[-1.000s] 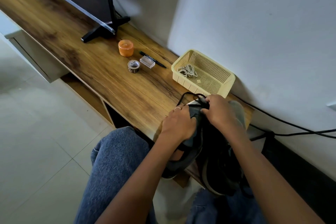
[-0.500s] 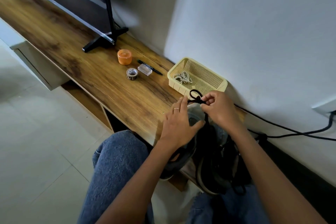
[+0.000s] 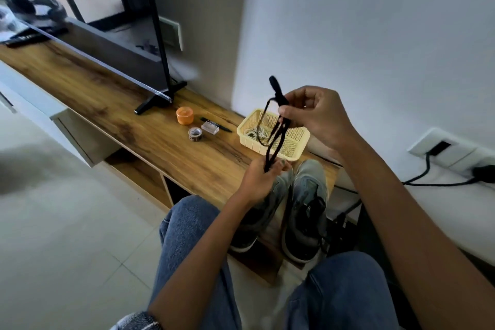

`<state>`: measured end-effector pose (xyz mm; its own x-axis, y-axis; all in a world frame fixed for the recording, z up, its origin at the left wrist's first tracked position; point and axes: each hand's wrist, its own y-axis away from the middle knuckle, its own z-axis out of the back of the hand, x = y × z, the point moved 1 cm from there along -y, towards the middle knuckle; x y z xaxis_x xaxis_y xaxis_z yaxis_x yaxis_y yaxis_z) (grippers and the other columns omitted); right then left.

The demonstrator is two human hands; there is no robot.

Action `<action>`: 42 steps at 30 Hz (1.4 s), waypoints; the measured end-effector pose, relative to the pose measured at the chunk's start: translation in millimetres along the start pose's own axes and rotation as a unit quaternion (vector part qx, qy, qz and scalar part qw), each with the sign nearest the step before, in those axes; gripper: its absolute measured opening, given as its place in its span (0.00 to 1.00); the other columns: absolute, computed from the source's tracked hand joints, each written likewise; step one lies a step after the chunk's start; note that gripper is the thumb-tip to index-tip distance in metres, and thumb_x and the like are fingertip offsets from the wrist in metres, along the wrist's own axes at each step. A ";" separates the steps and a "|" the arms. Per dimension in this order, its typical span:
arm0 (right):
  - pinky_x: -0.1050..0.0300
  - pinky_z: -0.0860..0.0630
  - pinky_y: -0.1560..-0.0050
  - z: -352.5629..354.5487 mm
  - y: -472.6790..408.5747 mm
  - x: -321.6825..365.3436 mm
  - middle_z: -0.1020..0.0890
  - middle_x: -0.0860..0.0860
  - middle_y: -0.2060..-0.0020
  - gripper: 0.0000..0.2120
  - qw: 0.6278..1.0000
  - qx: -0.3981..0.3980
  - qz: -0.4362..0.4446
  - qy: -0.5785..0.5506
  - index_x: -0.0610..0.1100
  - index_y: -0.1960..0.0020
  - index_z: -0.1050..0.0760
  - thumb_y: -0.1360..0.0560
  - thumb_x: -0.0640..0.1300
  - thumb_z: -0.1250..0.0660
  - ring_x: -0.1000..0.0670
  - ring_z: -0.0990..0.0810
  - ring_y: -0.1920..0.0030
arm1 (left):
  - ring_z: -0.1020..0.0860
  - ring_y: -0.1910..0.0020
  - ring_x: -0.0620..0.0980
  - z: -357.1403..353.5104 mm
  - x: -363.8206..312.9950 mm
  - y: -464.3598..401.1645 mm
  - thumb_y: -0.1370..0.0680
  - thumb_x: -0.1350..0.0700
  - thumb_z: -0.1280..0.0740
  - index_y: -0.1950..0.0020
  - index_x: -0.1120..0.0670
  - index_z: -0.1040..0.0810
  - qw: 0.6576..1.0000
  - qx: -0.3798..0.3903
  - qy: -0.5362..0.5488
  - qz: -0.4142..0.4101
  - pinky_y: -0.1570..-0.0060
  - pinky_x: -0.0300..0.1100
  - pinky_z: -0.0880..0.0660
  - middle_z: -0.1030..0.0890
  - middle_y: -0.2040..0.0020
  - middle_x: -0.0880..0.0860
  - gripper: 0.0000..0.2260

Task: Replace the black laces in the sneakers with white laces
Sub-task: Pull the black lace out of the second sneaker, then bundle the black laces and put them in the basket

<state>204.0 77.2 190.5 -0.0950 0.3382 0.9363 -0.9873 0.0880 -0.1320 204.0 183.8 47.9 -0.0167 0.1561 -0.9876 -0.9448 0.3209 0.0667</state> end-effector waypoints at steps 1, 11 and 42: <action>0.57 0.20 0.61 1.4 1.5 4.5 0.18 0.43 0.62 0.07 1.000 -0.024 0.006 -0.018 0.37 0.53 0.22 0.30 0.30 0.29 0.50 0.17 0.65 | 0.19 0.54 0.50 0.1 -0.1 5.3 0.18 0.55 0.39 0.56 0.55 0.20 1.000 0.008 0.003 0.009 0.49 0.41 0.23 0.17 0.53 0.55 0.10; 0.50 0.19 0.53 -28.9 43.0 -23.8 0.18 0.44 0.60 0.10 0.985 -0.135 -0.065 -0.088 0.46 0.59 0.24 0.28 0.32 0.30 0.43 0.17 0.57 | 0.20 0.55 0.50 8.0 13.5 59.5 0.18 0.58 0.41 0.48 0.54 0.25 0.918 -0.101 0.271 0.270 0.48 0.44 0.23 0.21 0.50 0.53 0.05; 0.63 0.29 0.64 -84.4 95.0 -137.0 0.22 0.49 0.63 0.03 0.965 0.039 -0.212 0.148 0.40 0.53 0.27 0.25 0.35 0.36 0.53 0.24 0.62 | 0.28 0.39 0.56 2.7 57.0 80.3 0.24 0.56 0.47 0.26 0.54 0.37 0.951 -0.003 -0.304 0.065 0.36 0.53 0.33 0.23 0.41 0.56 0.25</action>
<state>133.9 118.3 22.2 0.3489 0.5410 0.7652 -0.9371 0.2110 0.2781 128.1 221.0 -2.6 0.0565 0.7054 -0.7066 -0.9496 0.2565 0.1801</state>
